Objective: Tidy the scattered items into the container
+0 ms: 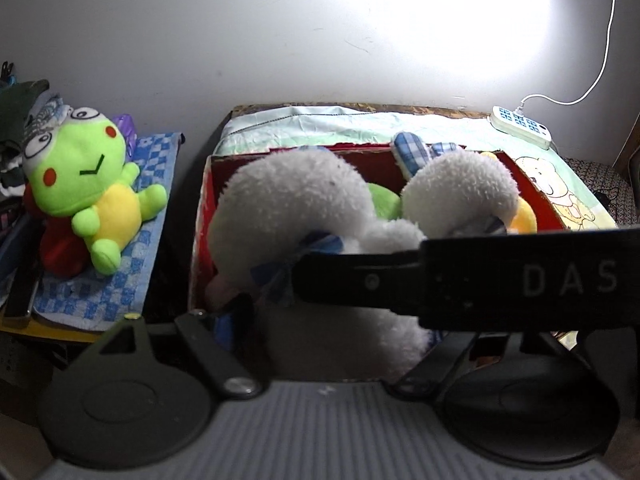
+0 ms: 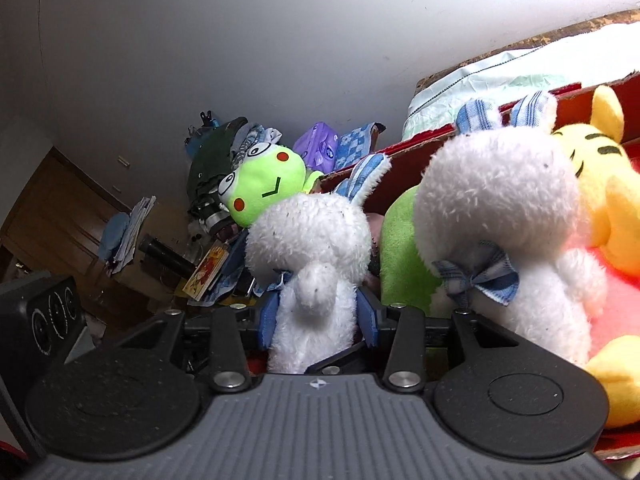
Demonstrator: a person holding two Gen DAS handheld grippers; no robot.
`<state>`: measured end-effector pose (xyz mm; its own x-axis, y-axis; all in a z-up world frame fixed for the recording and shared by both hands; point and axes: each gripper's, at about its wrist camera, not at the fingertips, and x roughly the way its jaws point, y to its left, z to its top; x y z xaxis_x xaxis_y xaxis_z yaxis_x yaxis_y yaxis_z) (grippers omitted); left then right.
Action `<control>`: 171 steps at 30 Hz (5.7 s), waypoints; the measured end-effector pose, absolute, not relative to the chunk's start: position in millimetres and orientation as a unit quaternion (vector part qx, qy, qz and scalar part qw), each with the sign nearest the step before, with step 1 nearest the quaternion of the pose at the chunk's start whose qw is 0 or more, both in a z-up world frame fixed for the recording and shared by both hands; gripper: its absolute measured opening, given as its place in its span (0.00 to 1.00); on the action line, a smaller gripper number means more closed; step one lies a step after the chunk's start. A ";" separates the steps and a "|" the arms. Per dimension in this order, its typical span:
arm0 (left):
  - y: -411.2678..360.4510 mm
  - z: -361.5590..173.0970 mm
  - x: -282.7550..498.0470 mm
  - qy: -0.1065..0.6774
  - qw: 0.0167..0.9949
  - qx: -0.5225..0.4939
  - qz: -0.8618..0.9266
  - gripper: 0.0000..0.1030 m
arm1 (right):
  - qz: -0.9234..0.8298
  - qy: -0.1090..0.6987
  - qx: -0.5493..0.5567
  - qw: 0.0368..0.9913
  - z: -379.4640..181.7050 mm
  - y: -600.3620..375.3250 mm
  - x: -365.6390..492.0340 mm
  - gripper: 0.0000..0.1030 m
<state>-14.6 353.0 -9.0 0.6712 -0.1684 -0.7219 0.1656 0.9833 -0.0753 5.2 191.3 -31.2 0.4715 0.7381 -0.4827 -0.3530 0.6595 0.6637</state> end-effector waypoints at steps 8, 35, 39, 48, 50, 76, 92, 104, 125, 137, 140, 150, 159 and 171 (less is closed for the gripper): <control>320.7 -16.2 -12.8 0.380 0.915 0.059 -0.120 0.82 | 0.316 0.400 0.233 0.828 -30.8 176.9 2.2 0.36; 355.8 6.1 -15.8 0.340 0.933 -0.003 -0.116 0.83 | 0.304 0.363 0.212 0.855 -13.2 161.5 0.2 0.27; 347.2 1.5 -15.1 0.340 0.931 0.004 -0.133 0.86 | 0.293 0.368 0.210 0.857 -15.3 157.3 -0.6 0.27; 338.4 -2.8 -19.4 0.334 0.932 0.027 -0.135 0.96 | 0.282 0.371 0.195 0.863 -15.8 151.8 -6.5 0.26; 345.2 -1.5 -21.7 0.339 0.932 0.019 -0.129 0.96 | 0.282 0.363 0.186 0.868 -11.1 152.0 -8.4 0.26; 307.1 32.1 -58.2 0.388 0.919 -0.022 0.072 0.99 | 0.246 0.356 0.096 0.896 10.5 118.4 -37.7 0.27; 259.8 37.7 -78.5 0.407 0.902 -0.027 0.145 0.99 | 0.272 0.361 0.071 0.889 17.1 96.5 -59.0 0.31; 238.0 32.1 -94.2 0.421 0.883 -0.030 0.204 0.99 | 0.291 0.367 0.075 0.881 9.6 77.7 -69.9 0.36; 235.2 32.4 -94.6 0.433 0.884 -0.018 0.176 0.99 | 0.236 0.333 0.074 0.910 25.0 73.6 -88.3 0.73; 265.6 37.7 -89.6 0.413 0.901 -0.009 0.132 0.99 | 0.126 0.326 0.095 0.932 33.7 100.1 -100.3 0.85; 275.7 32.3 -87.1 0.438 0.892 -0.013 0.114 0.99 | 0.096 0.338 0.092 0.932 27.2 108.1 -102.6 0.80; 295.7 19.7 -88.4 0.463 0.883 -0.004 0.079 0.99 | 0.040 0.379 0.128 0.916 12.6 125.0 -109.5 0.74; 306.8 21.5 -96.5 0.475 0.878 0.012 0.062 0.99 | 0.021 0.405 0.141 0.903 17.9 134.8 -108.3 0.76; 335.2 57.1 -82.1 0.448 0.889 -0.011 0.094 0.99 | -0.005 0.387 0.112 0.915 43.2 147.5 -93.1 0.81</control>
